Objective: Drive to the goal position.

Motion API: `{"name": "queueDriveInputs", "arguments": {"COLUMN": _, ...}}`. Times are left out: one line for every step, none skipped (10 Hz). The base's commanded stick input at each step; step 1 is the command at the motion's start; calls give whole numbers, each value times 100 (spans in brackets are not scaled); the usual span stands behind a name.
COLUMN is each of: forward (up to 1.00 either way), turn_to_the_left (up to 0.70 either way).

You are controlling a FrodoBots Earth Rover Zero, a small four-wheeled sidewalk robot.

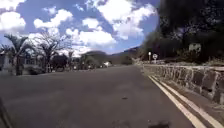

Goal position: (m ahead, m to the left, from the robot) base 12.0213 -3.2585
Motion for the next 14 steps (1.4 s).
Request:
{"name": "queueDriveInputs", "arguments": {"forward": 50, "turn_to_the_left": 0}}
{"name": "queueDriveInputs", "arguments": {"forward": 50, "turn_to_the_left": 0}}
{"name": "queueDriveInputs", "arguments": {"forward": 50, "turn_to_the_left": 0}}
{"name": "queueDriveInputs", "arguments": {"forward": 50, "turn_to_the_left": 0}}
{"name": "queueDriveInputs", "arguments": {"forward": 50, "turn_to_the_left": 0}}
{"name": "queueDriveInputs", "arguments": {"forward": 50, "turn_to_the_left": 0}}
{"name": "queueDriveInputs", "arguments": {"forward": 50, "turn_to_the_left": 0}}
{"name": "queueDriveInputs", "arguments": {"forward": 50, "turn_to_the_left": 0}}
{"name": "queueDriveInputs", "arguments": {"forward": 50, "turn_to_the_left": 0}}
{"name": "queueDriveInputs", "arguments": {"forward": 50, "turn_to_the_left": 0}}
{"name": "queueDriveInputs", "arguments": {"forward": 50, "turn_to_the_left": 0}}
{"name": "queueDriveInputs", "arguments": {"forward": 50, "turn_to_the_left": 0}}
{"name": "queueDriveInputs", "arguments": {"forward": 50, "turn_to_the_left": 0}}
{"name": "queueDriveInputs", "arguments": {"forward": 50, "turn_to_the_left": 0}}
